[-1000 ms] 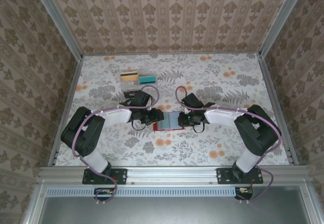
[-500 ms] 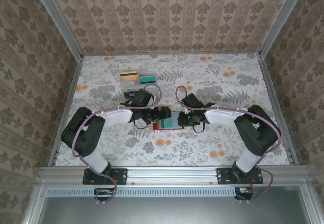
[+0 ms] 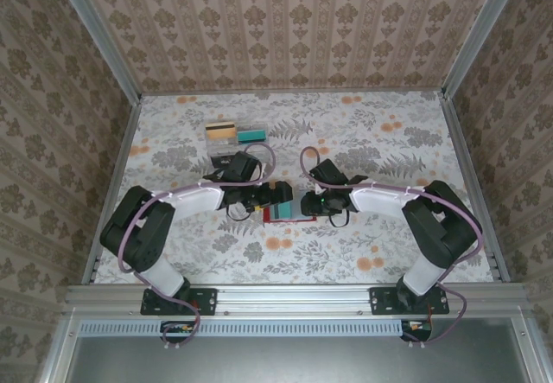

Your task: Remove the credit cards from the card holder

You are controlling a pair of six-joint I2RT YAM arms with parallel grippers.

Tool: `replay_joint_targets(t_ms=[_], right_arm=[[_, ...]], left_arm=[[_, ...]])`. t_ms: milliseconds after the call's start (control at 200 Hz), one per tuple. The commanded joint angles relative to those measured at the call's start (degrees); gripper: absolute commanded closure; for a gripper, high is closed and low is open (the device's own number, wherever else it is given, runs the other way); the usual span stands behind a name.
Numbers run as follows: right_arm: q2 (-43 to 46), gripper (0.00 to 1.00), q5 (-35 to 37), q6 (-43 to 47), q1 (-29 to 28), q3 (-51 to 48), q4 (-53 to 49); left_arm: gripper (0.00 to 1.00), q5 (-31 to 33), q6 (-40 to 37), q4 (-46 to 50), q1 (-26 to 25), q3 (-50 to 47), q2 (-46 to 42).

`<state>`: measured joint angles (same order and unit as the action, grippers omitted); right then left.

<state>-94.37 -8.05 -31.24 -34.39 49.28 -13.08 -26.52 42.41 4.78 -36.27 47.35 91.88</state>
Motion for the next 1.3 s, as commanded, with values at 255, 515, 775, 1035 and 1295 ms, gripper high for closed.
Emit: replay_joint_targets(t_ms=[255,515,775,1035,1295], right_arm=[[7.2,0.64,-2.1,0.1,1.0,4.8,-2.7],[0.4,0.76,-12.2,-2.4,-0.1,7.3,2.2],[-5.4,0.78,-16.9,-5.8,-0.1,6.8,6.9],[-7.8,0.79,-15.2,-7.4,0.3,5.8,7.6],[-9.7,0.77,-17.2,-8.5,0.4,5.7,9.6]], left_arm=[[0.47,5.2,-2.4,7.2,2.9,0.5,-3.0],[1.0,4.7,-2.2,6.5,1.7,0.8,1.1],[1.0,5.5,-2.5,8.3,1.2,1.0,4.2],[1.0,5.3,-2.4,8.8,1.0,1.1,5.3],[1.0,5.1,-2.4,8.9,0.8,1.3,5.5]])
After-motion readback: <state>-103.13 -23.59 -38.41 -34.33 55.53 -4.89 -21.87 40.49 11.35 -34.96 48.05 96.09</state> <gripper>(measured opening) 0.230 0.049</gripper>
